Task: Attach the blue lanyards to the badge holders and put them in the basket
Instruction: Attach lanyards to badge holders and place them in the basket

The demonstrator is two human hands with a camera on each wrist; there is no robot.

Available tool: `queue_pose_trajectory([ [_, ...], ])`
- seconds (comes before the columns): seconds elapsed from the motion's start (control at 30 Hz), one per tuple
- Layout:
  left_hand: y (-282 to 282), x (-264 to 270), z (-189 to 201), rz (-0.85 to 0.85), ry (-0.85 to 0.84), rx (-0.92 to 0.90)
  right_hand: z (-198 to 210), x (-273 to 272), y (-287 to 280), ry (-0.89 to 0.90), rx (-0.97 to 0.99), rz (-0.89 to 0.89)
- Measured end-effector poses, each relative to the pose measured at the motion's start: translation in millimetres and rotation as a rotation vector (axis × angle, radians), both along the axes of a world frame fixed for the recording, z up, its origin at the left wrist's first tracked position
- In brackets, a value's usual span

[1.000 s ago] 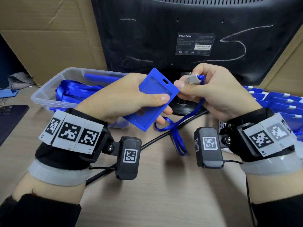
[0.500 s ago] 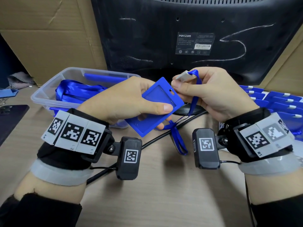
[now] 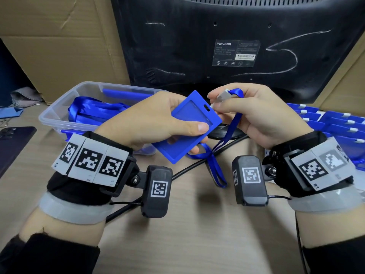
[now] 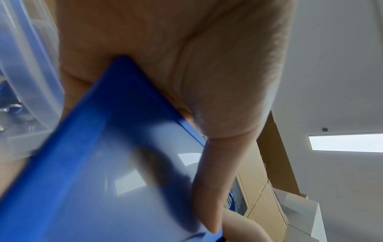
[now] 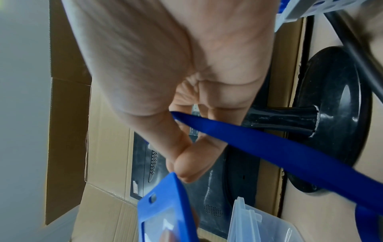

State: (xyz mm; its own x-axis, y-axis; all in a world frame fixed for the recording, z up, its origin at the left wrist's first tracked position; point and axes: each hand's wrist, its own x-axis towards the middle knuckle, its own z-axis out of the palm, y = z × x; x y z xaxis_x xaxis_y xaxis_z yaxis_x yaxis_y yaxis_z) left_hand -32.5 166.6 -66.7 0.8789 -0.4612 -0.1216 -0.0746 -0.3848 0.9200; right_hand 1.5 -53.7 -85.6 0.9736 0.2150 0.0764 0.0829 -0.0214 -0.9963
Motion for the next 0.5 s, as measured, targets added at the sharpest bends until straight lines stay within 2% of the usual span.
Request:
queue_pose_trajectory([
  [0.1, -0.1, 0.8, -0.5, 0.006, 0.003, 0.020, 0.1, -0.9, 0.0, 0.015, 0.036, 0.003],
  [0.27, 0.0, 1.5, -1.0, 0.017, -0.008, 0.044, -4.1, -1.8, -1.1, -0.052, -0.046, 0.036],
  [0.4, -0.6, 1.7, -1.5, 0.022, -0.003, 0.065, -3.7, -0.9, -1.9, -0.041, -0.067, 0.034],
  [0.5, -0.2, 2.2, -2.0, 0.022, 0.006, 0.062, -3.6, -1.2, -2.2, -0.063, -0.024, 0.033],
])
